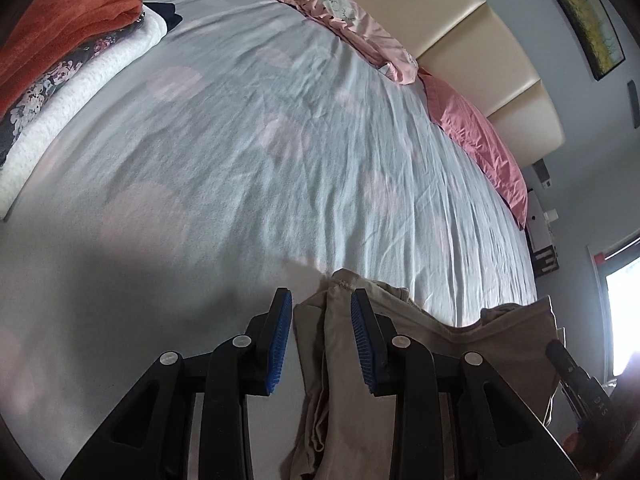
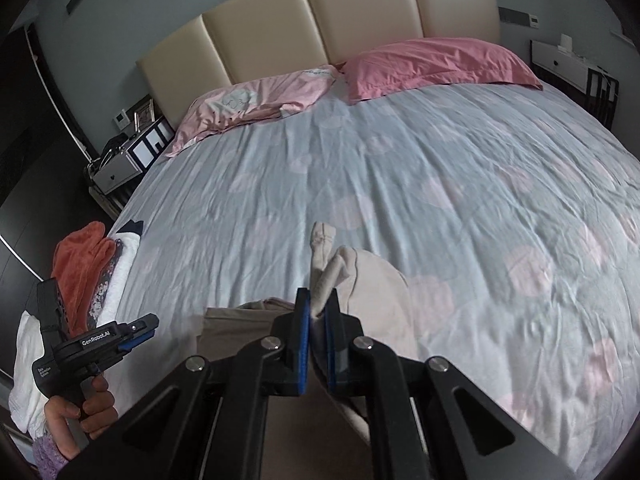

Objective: Fold clothes

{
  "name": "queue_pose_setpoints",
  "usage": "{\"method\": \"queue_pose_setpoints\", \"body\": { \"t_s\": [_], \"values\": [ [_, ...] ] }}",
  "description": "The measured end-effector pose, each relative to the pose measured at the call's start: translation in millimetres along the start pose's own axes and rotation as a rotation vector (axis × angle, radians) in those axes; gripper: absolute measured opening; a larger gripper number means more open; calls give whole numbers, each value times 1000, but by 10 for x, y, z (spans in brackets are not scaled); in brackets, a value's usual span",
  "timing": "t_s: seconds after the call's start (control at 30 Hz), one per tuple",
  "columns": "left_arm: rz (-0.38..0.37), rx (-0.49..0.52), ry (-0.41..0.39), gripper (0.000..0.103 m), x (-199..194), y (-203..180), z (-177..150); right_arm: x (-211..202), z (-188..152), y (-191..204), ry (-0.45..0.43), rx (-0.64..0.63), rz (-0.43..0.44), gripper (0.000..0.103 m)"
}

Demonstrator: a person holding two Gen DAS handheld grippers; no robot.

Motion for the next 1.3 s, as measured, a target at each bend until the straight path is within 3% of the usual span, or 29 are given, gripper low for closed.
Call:
{"method": "queue_pose_setpoints", "body": {
  "t_s": [0.13,0.23,0.47,0.63,0.83,1.0,1.1,1.23,1.3],
  "values": [
    [-27,-11,16,33,-44,74,17,196,-157,616,36,-73,23,6],
    [-7,-2,30,33,-31,116,10,452,-315,982,67,-117,34,6],
    [28,-3,65,33,94,217,23,1103,-705,1422,199,-181,26,6],
    [30,-12,74,32,150,261,48,1342,-867,1432,265,-199,36,7],
    [46,33,112,33,225,196,-27,1290,-871,1425,291,-223,51,13],
    [78,115,131,33,171,49,-196,873,-764,1301,209,-251,59,17],
    [143,176,139,33,134,-66,-343,567,-733,1121,153,-254,87,28],
    [157,220,131,33,31,-210,-498,238,-762,701,132,-196,133,52],
    [159,228,100,33,-50,-284,-550,119,-811,459,119,-170,118,56]
  ]
}}
Point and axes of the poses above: each gripper's, at about its wrist camera, not at the fingertips, and x roughly the way its jaws point, y to its left, z to its top, the point moved 2 cm from there along x, roughly the way its jaws point, and after that the axes turned 7 degrees about -z, right-handed, at the moved point
